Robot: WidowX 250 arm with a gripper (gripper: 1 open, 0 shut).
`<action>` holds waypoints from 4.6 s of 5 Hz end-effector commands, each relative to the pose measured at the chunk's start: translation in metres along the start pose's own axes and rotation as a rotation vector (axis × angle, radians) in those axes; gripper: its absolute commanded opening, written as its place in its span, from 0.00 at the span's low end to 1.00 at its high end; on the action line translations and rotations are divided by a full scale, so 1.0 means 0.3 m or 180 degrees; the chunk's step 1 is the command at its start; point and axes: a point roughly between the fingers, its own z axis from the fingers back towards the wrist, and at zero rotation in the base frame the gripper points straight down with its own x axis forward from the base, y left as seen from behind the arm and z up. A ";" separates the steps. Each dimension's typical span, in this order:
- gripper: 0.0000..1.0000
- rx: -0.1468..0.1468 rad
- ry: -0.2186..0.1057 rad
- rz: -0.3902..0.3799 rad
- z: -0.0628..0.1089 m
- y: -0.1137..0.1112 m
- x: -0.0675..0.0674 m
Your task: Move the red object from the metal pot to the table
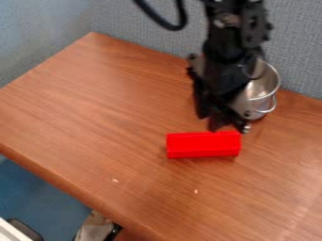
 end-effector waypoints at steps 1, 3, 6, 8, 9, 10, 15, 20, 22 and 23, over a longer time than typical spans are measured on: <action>1.00 0.0010 -0.0177 0.0057 0.030 -0.018 0.035; 1.00 -0.0144 -0.0141 -0.0268 -0.030 0.044 -0.078; 1.00 0.0048 -0.0151 -0.0069 0.035 -0.046 0.013; 1.00 0.0093 -0.0083 0.0039 0.043 0.039 -0.029; 1.00 0.0136 -0.0093 0.0120 0.084 0.054 -0.025; 1.00 0.0131 -0.0049 0.0455 0.133 0.080 -0.077; 1.00 0.0115 -0.0403 -0.0364 0.091 -0.035 -0.081; 1.00 -0.0349 -0.0518 -0.0804 -0.192 0.096 -0.159; 1.00 -0.0282 -0.0485 -0.0810 -0.261 0.055 -0.128; 1.00 -0.0091 -0.0480 -0.0429 -0.263 0.023 -0.120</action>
